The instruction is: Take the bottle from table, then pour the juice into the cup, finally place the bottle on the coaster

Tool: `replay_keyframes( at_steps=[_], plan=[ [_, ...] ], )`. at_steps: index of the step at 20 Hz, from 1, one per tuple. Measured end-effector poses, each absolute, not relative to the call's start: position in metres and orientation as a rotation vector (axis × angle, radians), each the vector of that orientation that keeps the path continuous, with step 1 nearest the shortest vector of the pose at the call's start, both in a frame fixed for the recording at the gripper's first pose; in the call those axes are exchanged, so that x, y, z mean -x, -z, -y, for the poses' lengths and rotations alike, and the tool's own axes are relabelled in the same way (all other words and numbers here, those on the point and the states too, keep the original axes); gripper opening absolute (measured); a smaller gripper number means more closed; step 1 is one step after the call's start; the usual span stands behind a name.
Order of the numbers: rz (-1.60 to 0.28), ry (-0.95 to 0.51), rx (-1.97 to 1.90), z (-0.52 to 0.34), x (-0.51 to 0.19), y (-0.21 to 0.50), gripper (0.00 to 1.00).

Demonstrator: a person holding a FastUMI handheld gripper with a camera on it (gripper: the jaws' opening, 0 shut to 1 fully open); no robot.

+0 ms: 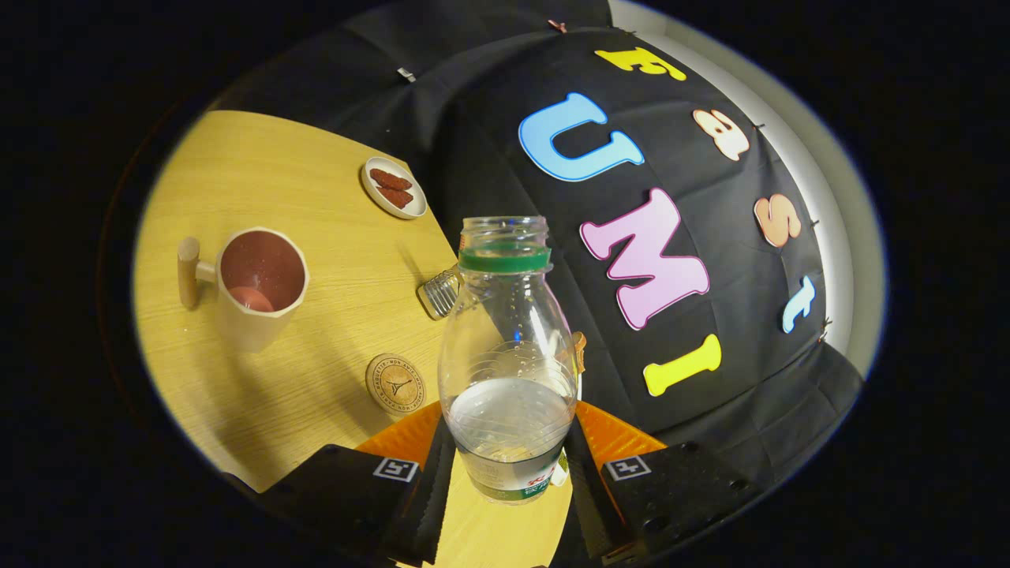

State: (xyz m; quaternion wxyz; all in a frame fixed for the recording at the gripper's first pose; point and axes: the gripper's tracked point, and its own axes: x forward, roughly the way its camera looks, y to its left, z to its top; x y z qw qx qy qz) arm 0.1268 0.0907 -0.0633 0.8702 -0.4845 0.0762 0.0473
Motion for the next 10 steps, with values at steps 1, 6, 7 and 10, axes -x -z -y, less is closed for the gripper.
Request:
replay_keyframes(
  at_steps=[1, 6, 7, 10],
  plan=[
    [-0.155, -0.105, 1.04, -0.094, -0.126, 0.067, 0.7],
    [-0.142, -0.13, 1.144, -0.111, -0.131, 0.081, 0.7],
    [-0.141, -0.134, 1.163, -0.114, -0.132, 0.083, 0.7],
    [-0.133, -0.147, 1.224, -0.12, -0.134, 0.089, 0.7]
  ],
)
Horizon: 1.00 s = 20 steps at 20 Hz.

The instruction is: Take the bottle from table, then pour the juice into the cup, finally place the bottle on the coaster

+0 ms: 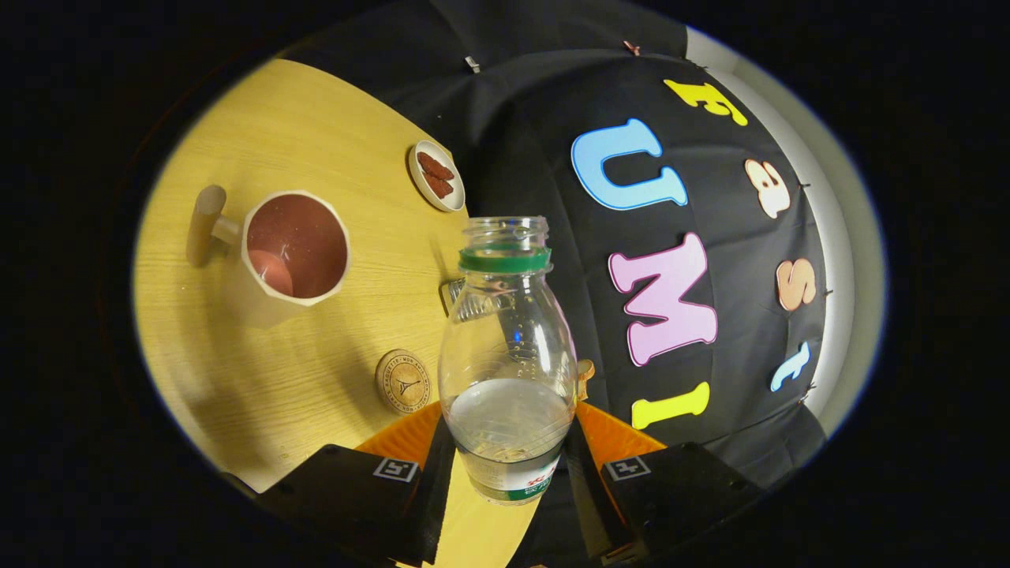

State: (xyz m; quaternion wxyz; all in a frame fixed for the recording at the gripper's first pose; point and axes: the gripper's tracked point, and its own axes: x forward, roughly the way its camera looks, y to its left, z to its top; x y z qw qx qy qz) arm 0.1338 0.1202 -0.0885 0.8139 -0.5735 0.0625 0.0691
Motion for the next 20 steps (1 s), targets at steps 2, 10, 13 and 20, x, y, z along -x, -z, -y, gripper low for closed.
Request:
replay_keyframes(
  at_steps=[2, 10, 13, 20],
  plan=[
    [-0.121, -0.16, 1.271, -0.124, -0.136, 0.09, 0.7],
    [-0.141, -0.196, 1.403, -0.129, -0.144, 0.112, 0.7],
    [-0.139, -0.205, 1.455, -0.133, -0.148, 0.116, 0.7],
    [-0.12, -0.243, 1.573, -0.14, -0.157, 0.128, 0.7]
  ],
)
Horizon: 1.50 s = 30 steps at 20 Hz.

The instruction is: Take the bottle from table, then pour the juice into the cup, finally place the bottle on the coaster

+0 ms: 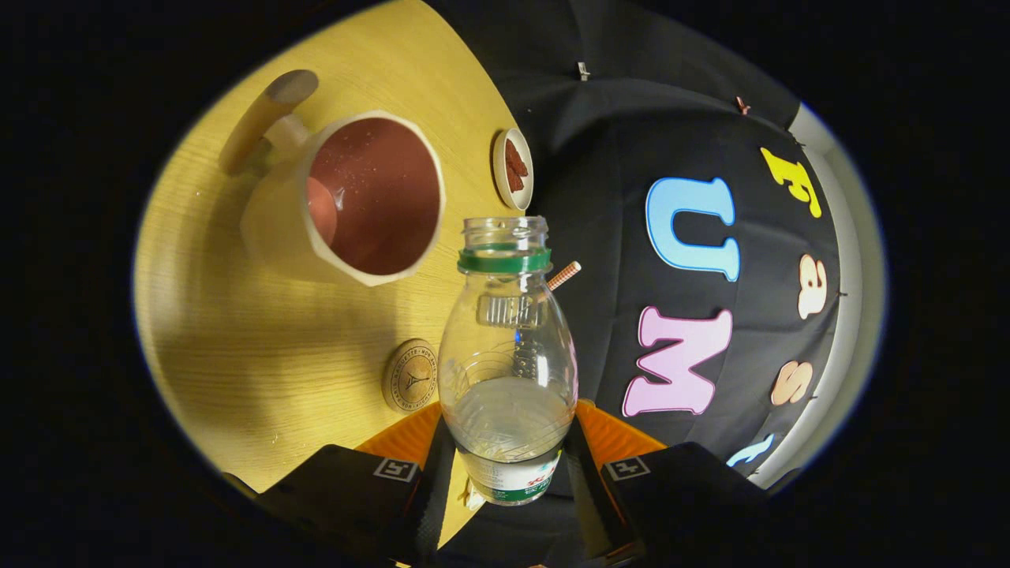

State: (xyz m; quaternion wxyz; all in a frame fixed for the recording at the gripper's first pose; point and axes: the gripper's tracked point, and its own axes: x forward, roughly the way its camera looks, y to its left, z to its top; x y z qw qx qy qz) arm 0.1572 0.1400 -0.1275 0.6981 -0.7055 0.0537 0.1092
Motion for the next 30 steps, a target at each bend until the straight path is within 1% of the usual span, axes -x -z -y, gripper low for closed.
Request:
replay_keyframes(
  at_steps=[13, 30],
  plan=[
    [-0.074, -0.283, 1.736, -0.141, -0.164, 0.132, 0.7],
    [-0.028, -0.323, 1.832, -0.144, -0.167, 0.131, 0.7]
  ],
)
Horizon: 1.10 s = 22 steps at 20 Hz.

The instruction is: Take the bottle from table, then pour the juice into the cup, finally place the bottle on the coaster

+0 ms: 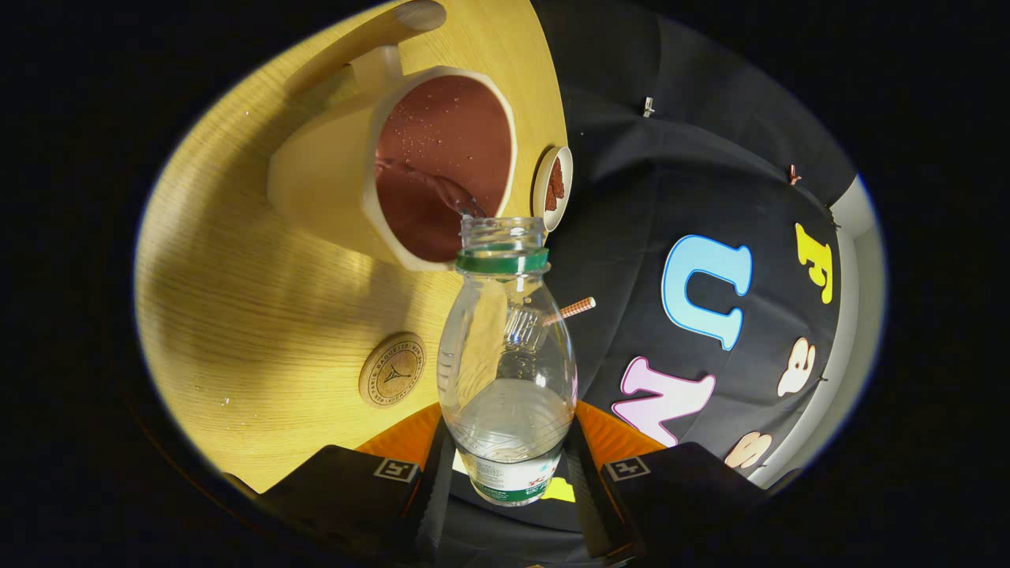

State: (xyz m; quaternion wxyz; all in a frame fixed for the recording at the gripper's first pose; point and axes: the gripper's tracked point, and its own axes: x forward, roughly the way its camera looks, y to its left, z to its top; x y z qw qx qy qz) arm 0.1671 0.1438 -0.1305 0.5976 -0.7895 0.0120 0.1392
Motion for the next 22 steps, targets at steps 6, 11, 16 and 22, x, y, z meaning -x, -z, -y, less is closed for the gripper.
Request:
replay_keyframes(
  at_steps=[6, 11, 16, 22],
  plan=[
    [-0.009, -0.329, 1.874, -0.144, -0.168, 0.127, 0.7],
    [0.001, -0.334, 1.897, -0.144, -0.168, 0.125, 0.7],
    [0.017, -0.346, 1.928, -0.147, -0.168, 0.123, 0.7],
    [0.036, -0.353, 1.97, -0.151, -0.169, 0.12, 0.7]
  ],
)
